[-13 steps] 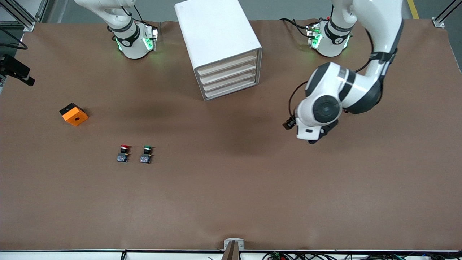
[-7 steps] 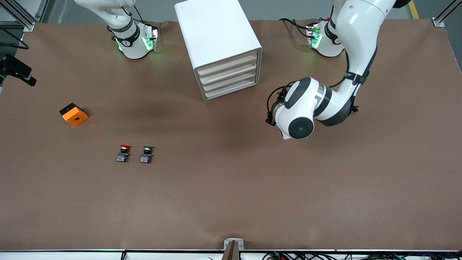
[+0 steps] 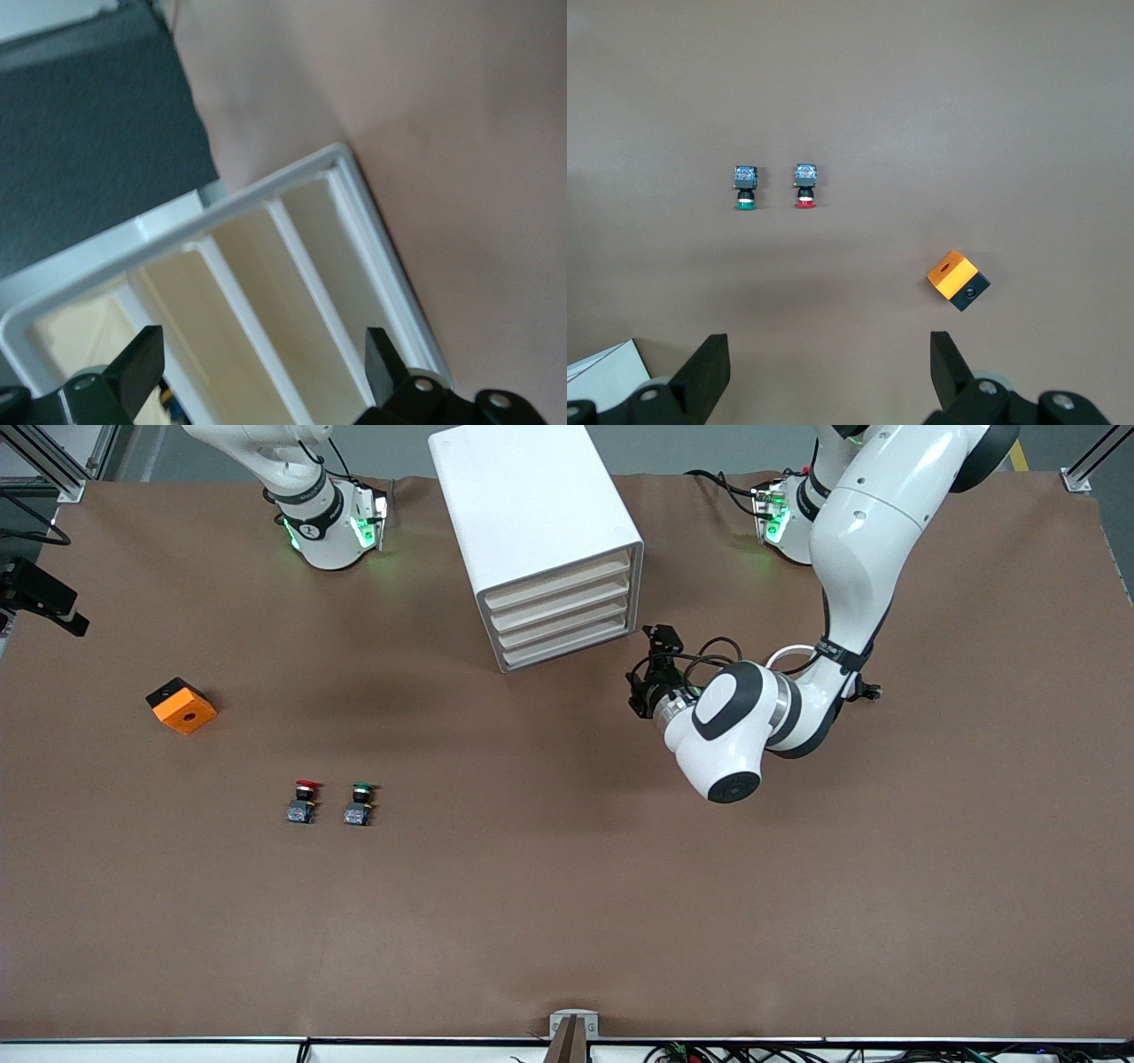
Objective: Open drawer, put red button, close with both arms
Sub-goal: 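Hook the left gripper on the top drawer front while the right gripper reaches out, then pull the drawer open with the left gripper while the right gripper grasps the button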
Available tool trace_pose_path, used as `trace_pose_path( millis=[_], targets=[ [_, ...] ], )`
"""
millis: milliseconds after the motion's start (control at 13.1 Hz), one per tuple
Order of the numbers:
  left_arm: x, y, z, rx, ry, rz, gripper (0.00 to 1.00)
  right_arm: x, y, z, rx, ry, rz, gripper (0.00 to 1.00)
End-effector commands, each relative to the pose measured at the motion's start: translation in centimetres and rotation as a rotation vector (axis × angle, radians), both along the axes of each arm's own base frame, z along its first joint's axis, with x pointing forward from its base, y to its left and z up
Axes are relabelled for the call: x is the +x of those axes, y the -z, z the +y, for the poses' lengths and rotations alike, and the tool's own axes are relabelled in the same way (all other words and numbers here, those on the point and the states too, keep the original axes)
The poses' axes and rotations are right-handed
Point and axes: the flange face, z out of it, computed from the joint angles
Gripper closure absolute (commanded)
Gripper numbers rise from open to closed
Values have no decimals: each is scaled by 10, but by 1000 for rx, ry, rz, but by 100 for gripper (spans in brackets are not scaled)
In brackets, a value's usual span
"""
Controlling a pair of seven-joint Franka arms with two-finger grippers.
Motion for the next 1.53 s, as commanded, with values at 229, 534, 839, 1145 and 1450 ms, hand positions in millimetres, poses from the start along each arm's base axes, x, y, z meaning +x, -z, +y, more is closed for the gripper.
trace_pose_path(
  millis=[229, 534, 839, 1145, 1450],
  targets=[
    [-9, 43, -11, 142, -117, 223, 0, 28, 39, 1, 10, 1, 74, 0],
    [-27, 54, -25, 167, -93, 302, 17, 68, 96, 5, 2, -14, 164, 0],
    [-48, 50, -41, 146, -46, 374, 46, 76, 119, -6, 8, -92, 201, 0],
    [-70, 68, -56, 167, -8, 403, 46, 86, 166, 3, 15, -3, 134, 0],
    [-82, 75, -68, 152, -8, 441, 46, 101, 228, 35, 22, 51, 52, 0]
  ],
)
